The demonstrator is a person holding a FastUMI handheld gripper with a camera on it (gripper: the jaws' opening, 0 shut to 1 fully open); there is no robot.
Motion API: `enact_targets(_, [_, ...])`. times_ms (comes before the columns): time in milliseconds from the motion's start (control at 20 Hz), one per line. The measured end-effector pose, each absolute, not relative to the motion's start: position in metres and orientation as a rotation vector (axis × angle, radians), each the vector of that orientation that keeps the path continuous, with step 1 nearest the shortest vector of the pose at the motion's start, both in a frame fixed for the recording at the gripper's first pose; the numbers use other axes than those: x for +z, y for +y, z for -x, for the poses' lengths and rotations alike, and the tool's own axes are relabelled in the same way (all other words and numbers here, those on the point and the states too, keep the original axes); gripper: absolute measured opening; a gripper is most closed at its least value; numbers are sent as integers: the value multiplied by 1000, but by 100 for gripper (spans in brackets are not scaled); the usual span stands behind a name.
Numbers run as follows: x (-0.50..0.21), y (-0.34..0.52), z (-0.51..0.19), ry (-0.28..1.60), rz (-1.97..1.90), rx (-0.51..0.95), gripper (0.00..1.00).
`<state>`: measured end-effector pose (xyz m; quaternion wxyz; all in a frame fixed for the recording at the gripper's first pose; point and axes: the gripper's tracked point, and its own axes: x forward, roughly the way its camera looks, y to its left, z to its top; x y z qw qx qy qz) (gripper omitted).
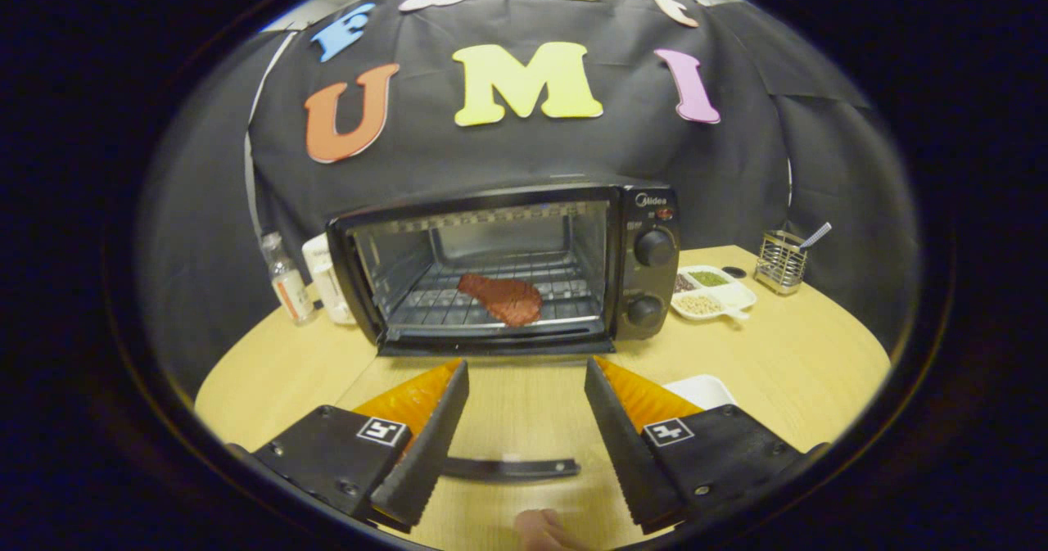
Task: Open the toaster oven, put the food inside, and close the toaster oven door.
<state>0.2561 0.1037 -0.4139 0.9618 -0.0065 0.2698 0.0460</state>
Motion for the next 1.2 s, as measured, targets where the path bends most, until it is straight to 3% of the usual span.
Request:
enact_targets(600, [-456,128,-180,658,49,100,95])
enact_targets(1050, [-478,124,-189,777,-33,64,96])
enact_targets(1200, [-473,138,-196,750,-82,139,95])
